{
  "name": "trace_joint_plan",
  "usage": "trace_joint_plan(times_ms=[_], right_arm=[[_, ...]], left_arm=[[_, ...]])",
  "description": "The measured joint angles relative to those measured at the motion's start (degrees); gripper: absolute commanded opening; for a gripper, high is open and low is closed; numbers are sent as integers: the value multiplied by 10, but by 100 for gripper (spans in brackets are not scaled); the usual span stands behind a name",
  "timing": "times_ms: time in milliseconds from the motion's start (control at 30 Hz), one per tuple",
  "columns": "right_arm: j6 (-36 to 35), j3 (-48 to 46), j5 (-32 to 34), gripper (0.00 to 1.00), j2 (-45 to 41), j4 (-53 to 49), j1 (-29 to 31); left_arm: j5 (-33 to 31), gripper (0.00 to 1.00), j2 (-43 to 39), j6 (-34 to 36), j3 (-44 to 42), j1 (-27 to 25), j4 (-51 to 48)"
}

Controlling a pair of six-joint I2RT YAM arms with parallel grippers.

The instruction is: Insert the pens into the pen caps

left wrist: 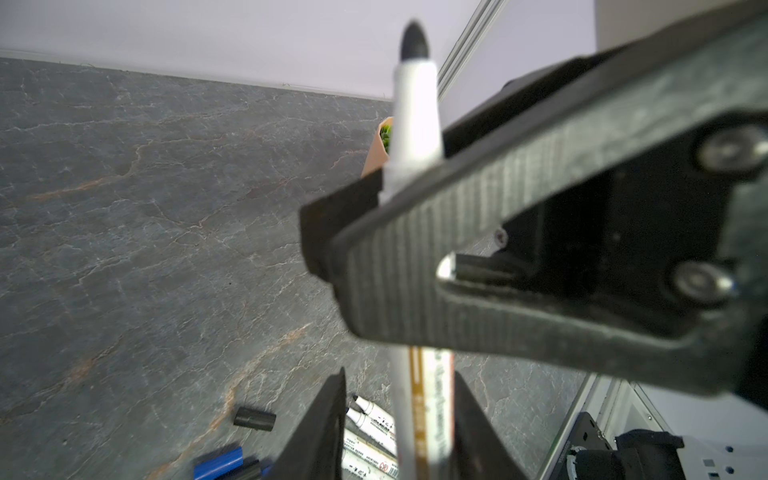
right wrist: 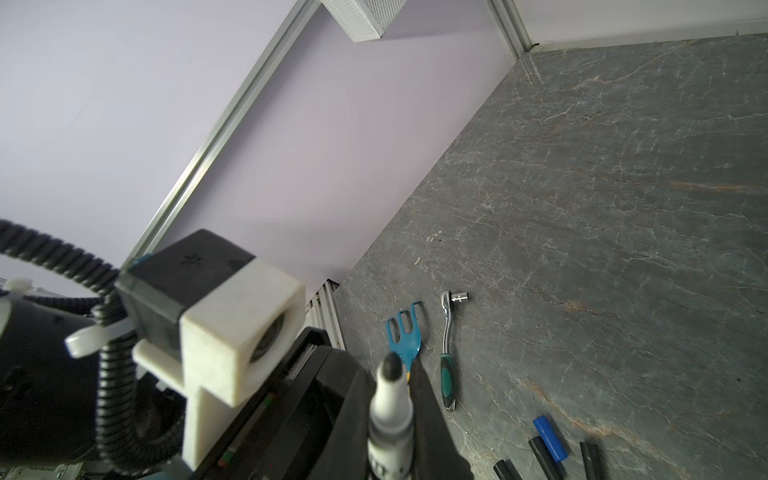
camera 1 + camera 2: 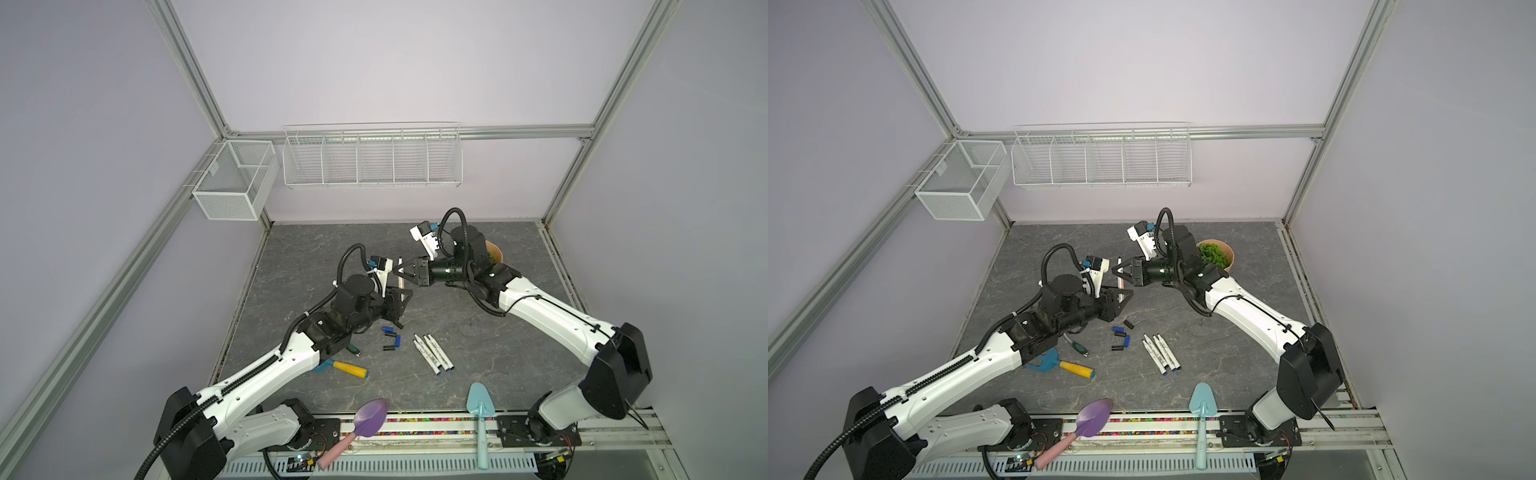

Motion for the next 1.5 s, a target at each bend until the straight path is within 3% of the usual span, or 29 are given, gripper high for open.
trace_joint_plan(times_ms=[233, 433, 567, 600, 700, 800, 900, 1133, 1500], right_arm=[[3, -7, 0, 7, -1, 3, -1], [3, -10, 3, 7, -3, 6, -6], [3, -17, 5, 7, -5, 9, -10], [3, -19, 6, 11, -5, 10, -11], [-2, -19, 13, 55, -5, 4, -10], [-22, -20, 38, 67, -7, -26, -11], [-52, -25, 80, 68, -12, -72, -10], [-137, -28, 168, 67, 9, -199, 18], [-217, 65, 282, 64, 218, -352, 92]], left_arm=[[11, 24, 0, 2, 5, 6, 8], [17, 0, 9, -7, 11, 10, 16], [21, 0, 18, -16, 12, 12, 23], [18, 0, 18, -20, 11, 12, 24], [-10, 0, 15, -43, 5, 5, 26], [-76, 0, 0, -77, -15, 8, 11], [-139, 0, -26, -120, -41, 20, -17], [-204, 0, -80, -198, -80, 94, -78], [-228, 0, -89, -197, -82, 97, -105]])
